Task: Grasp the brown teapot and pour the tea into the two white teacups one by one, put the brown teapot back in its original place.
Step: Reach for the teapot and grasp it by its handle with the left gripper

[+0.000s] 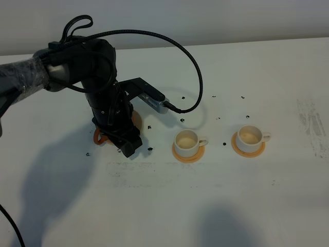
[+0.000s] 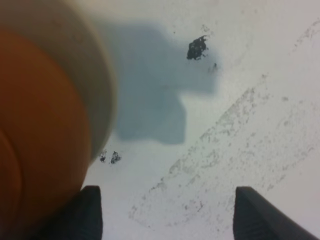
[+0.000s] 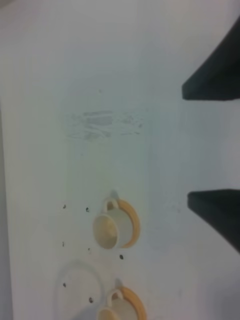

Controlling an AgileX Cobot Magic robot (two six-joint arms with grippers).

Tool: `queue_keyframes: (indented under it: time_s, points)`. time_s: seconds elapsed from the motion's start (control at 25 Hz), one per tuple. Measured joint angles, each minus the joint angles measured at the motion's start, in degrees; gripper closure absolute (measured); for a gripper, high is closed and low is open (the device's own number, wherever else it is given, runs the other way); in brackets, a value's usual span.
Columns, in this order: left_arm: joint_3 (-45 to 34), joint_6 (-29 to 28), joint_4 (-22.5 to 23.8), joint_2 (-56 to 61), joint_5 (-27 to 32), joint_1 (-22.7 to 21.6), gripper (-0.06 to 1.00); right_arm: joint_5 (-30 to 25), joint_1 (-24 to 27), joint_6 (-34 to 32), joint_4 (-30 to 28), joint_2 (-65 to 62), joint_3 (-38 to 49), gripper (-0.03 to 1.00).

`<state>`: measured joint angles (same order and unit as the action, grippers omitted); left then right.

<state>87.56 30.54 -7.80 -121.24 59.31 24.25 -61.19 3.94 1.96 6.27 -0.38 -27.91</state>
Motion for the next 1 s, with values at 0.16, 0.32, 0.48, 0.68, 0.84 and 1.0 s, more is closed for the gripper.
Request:
queue_keyframes:
  time_s: [0.16, 0.32, 0.48, 0.68, 0.84, 1.0]
  points:
    - [0.0, 0.8, 0.0, 0.0, 0.5, 0.0, 0.38, 0.0, 0.0, 0.0, 0.0, 0.0, 0.0, 0.55]
    - [0.0, 1.6, -0.5, 0.0, 0.6, 0.1, 0.38, 0.0, 0.0, 0.0, 0.0, 0.0, 0.0, 0.55]
    - [0.0, 2.8, -1.3, 0.0, 0.6, 1.0, 0.38, 0.0, 0.0, 0.0, 0.0, 0.0, 0.0, 0.55]
    - [0.0, 2.8, -1.3, 2.4, 0.9, 2.3, 0.38, 0.0, 0.0, 0.0, 0.0, 0.0, 0.0, 0.55]
    - [0.0, -2.7, 2.5, 6.9, 2.7, 2.6, 0.38, 0.0, 0.0, 0.0, 0.0, 0.0, 0.0, 0.55]
    - [0.0, -10.4, 6.5, 11.1, 6.9, 2.6, 0.38, 0.0, 0.0, 0.0, 0.0, 0.0, 0.0, 0.55]
